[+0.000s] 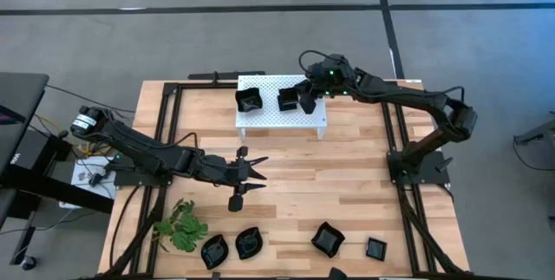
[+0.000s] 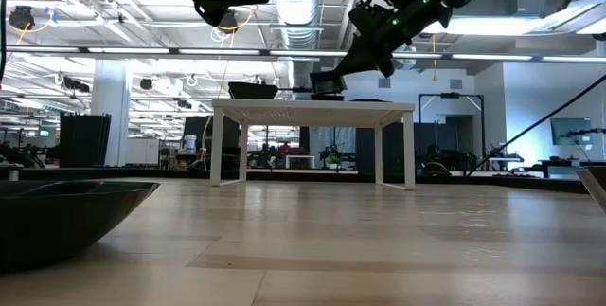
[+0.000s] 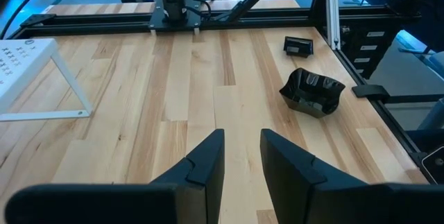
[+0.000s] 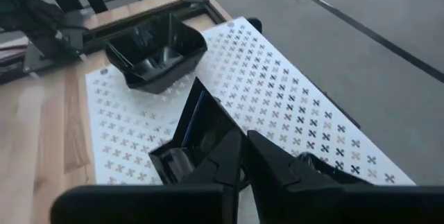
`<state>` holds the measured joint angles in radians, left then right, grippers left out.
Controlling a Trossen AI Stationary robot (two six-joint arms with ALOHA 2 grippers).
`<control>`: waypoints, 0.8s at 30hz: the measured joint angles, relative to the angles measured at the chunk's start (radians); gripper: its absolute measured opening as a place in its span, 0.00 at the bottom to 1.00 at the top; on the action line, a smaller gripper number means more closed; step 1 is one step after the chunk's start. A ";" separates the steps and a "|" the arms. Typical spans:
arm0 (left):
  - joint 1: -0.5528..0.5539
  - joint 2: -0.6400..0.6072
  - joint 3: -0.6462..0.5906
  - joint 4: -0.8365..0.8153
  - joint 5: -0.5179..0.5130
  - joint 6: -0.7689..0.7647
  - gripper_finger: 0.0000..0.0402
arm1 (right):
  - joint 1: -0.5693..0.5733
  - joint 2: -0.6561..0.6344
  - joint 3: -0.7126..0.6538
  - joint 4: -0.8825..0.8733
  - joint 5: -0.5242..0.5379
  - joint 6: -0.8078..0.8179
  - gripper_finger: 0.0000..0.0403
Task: Pick & Place Mini shaped plates
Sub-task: Stack the square plate on top of the other square plates on the shelf, then stack the leaf shaped plate on top of the other leaf shaped plates on the shelf
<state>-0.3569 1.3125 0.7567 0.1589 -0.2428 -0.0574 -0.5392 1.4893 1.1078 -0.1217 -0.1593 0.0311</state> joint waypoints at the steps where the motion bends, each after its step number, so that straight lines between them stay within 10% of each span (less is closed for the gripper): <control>1: 0.000 0.000 0.000 0.000 0.000 0.000 0.24 | 0.000 -0.001 0.000 0.002 -0.001 0.000 0.06; 24: 0.000 0.000 0.000 0.000 0.000 0.000 0.24 | 0.096 -0.017 0.000 -0.020 0.001 -0.092 0.13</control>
<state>-0.3573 1.3125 0.7567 0.1585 -0.2428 -0.0574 -0.4434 1.4720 1.1080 -0.1421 -0.1585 -0.0608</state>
